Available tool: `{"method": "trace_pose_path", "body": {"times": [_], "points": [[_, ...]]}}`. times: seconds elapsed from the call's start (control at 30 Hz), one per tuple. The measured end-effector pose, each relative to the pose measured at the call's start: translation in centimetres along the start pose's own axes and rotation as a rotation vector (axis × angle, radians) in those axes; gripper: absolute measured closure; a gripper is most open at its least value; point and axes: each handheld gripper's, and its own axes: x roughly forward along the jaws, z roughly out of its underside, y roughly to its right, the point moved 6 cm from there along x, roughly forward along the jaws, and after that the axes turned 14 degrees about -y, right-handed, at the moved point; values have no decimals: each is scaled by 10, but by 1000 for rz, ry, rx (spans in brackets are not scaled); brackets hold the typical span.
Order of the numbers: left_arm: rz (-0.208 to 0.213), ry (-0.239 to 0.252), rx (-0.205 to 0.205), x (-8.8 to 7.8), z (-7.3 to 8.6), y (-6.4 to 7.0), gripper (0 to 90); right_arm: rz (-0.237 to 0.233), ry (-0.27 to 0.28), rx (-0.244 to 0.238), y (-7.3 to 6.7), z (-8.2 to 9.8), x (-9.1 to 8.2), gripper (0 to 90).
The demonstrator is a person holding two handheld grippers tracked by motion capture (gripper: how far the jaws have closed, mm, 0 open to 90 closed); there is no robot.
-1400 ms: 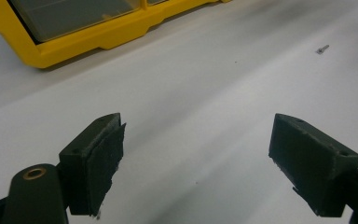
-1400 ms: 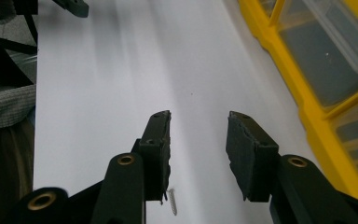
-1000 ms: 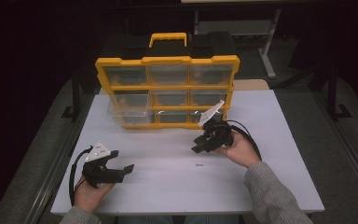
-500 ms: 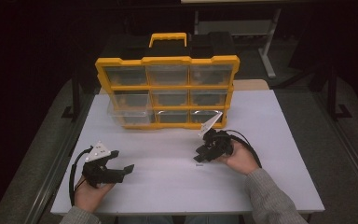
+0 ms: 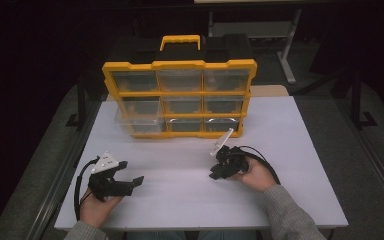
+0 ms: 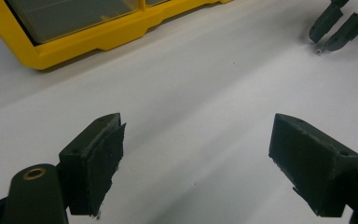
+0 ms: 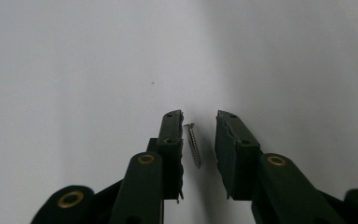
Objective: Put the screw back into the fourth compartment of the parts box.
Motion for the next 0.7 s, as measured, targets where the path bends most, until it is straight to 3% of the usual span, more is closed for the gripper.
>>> {"method": "trace_pose_path", "body": {"times": [0.27, 0.37, 0.53, 0.7], "points": [[-1, 6, -3, 0, -1, 0, 173, 54, -17, -26, -2, 0, 2, 773], [1, 7, -6, 0, -1, 1, 172, 95, -35, -43, -3, -1, 2, 823], [-1, 9, -7, -1, -1, 1, 172, 92, -32, -34, -2, -1, 3, 861], [-1, 14, -11, -1, -1, 1, 173, 60, -22, -16, 0, 0, 3, 862]]}}
